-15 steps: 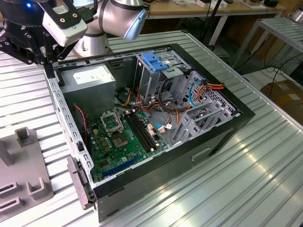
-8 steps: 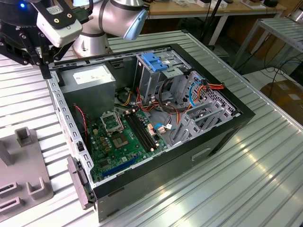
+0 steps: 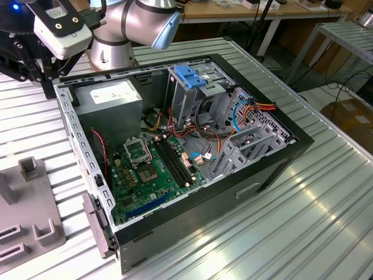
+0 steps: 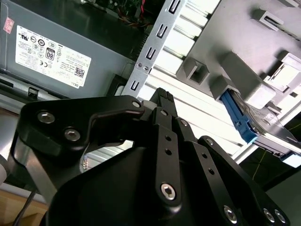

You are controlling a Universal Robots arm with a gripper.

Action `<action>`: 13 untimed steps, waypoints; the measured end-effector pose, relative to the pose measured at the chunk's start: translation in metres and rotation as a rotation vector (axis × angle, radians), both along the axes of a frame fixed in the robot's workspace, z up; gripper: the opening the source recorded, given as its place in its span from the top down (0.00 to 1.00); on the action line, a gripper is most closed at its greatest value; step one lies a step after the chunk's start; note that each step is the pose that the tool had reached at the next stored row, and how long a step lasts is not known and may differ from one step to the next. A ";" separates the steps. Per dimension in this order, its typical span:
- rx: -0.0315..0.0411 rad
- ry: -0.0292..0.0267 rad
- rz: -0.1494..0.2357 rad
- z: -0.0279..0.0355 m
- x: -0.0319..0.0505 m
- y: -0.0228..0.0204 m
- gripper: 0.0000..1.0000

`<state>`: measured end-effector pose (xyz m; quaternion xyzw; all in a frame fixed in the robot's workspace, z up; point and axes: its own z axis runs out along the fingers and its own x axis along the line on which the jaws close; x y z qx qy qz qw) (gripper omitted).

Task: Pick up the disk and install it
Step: 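Reach for the disk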

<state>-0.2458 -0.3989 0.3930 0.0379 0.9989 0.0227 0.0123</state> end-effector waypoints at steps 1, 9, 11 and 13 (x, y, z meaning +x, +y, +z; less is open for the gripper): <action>0.0000 -0.0001 0.000 0.0000 -0.0016 0.0000 0.89; 0.0000 0.0000 0.000 0.0000 -0.0146 0.0000 0.89; 0.0000 0.0000 0.000 0.0000 -0.0169 0.0000 0.89; 0.0000 0.0000 0.000 0.0000 -0.0195 0.0000 0.89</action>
